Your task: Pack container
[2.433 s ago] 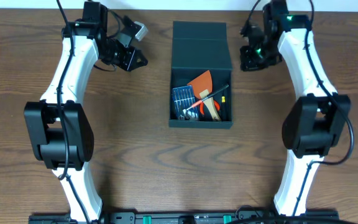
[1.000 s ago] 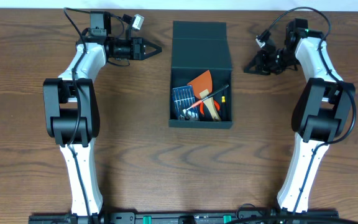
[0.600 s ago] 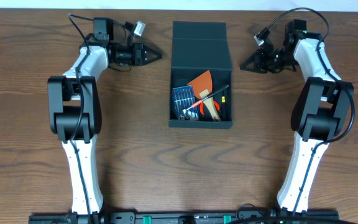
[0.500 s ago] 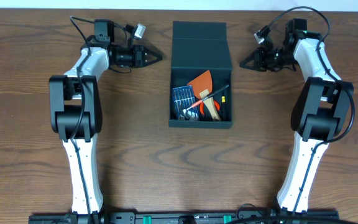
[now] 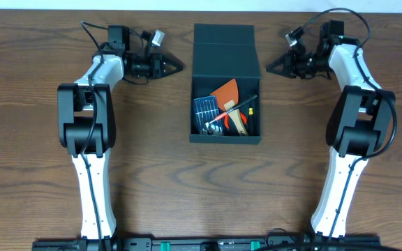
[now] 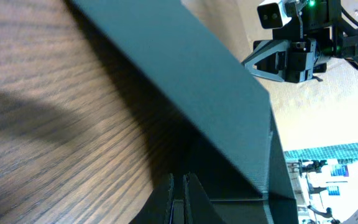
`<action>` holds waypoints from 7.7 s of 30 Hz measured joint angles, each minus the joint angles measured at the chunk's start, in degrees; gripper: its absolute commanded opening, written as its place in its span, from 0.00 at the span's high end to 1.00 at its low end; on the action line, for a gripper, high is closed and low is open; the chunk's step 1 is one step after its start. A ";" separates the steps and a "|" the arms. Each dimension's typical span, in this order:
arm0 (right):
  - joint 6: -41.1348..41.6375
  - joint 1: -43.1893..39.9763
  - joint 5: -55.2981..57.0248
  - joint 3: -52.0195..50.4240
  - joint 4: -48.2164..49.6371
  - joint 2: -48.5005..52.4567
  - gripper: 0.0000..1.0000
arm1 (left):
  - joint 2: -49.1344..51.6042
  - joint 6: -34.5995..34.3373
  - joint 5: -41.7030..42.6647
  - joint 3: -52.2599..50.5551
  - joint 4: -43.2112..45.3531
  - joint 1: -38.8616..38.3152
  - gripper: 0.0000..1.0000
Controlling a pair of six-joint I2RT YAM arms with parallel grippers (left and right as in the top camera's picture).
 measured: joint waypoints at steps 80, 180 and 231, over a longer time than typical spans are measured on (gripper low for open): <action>2.78 3.54 -6.97 5.88 8.22 1.81 0.99 | 0.17 -13.31 4.59 0.02 13.86 -3.34 0.95; 13.88 4.87 14.05 2.14 -1.22 2.54 0.99 | -5.99 -5.01 -20.04 1.09 -14.14 -4.04 0.94; 13.57 8.15 0.85 13.40 2.71 3.19 0.99 | -1.81 -14.71 -0.74 1.11 4.02 -3.93 0.95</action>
